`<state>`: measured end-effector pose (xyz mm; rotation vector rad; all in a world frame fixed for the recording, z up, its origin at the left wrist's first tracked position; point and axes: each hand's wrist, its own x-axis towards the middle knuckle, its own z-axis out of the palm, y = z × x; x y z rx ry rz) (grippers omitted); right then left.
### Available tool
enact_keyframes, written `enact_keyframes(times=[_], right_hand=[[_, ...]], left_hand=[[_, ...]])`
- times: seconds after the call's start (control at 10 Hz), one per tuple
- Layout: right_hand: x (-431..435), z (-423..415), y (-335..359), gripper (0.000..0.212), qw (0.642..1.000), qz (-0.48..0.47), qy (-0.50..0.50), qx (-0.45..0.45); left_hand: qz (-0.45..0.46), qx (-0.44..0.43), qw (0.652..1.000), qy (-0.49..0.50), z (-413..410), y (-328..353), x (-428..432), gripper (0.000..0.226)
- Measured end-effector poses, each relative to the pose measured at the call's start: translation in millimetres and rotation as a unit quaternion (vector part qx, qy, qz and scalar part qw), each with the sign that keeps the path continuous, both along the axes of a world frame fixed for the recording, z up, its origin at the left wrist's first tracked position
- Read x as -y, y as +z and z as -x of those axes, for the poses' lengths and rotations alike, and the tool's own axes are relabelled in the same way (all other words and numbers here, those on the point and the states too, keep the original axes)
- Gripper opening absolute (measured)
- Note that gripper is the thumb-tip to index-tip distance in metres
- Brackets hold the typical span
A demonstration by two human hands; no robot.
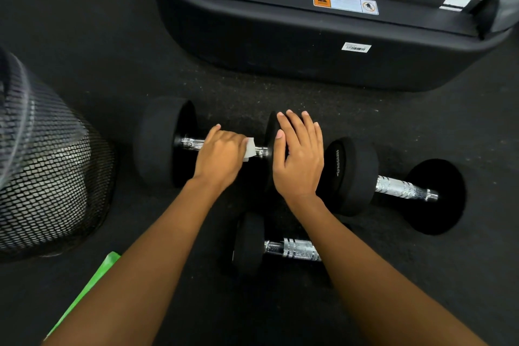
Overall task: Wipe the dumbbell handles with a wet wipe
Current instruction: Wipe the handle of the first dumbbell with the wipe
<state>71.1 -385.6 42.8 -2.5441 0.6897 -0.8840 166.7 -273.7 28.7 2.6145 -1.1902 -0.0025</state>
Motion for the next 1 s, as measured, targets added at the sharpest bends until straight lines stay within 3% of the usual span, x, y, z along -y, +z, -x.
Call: enact_keyframes(times=[0.1,0.2,0.5,0.7,0.9,1.0], right_hand=[[0.2,-0.1,-0.3,0.039,1.0,0.002,0.002,0.004],[0.0,-0.4,0.7,0.039,1.0,-0.001,0.004,0.005],[-0.4,-0.1,0.8,0.04,1.0,0.0,0.0,0.0],[-0.9,0.6,0.4,0.039,1.0,0.001,0.004,0.005],[-1.1,0.9,-0.1,0.039,1.0,0.0,0.003,0.004],[-0.8,0.8,0.2,0.039,1.0,0.001,0.001,0.007]], left_hand=[[-0.037,-0.018,0.999,-0.016,7.6,3.0,13.6,0.019],[0.0,-0.018,0.998,-0.053,8.0,1.2,11.0,0.025],[-0.082,-0.052,0.995,0.02,-2.0,7.5,16.5,0.039],[-0.075,-0.071,0.993,-0.052,-4.8,7.1,10.5,0.036],[-0.113,-0.063,0.992,0.005,-6.4,8.8,15.0,0.042],[-0.103,-0.067,0.992,-0.035,4.0,7.9,24.1,0.034]])
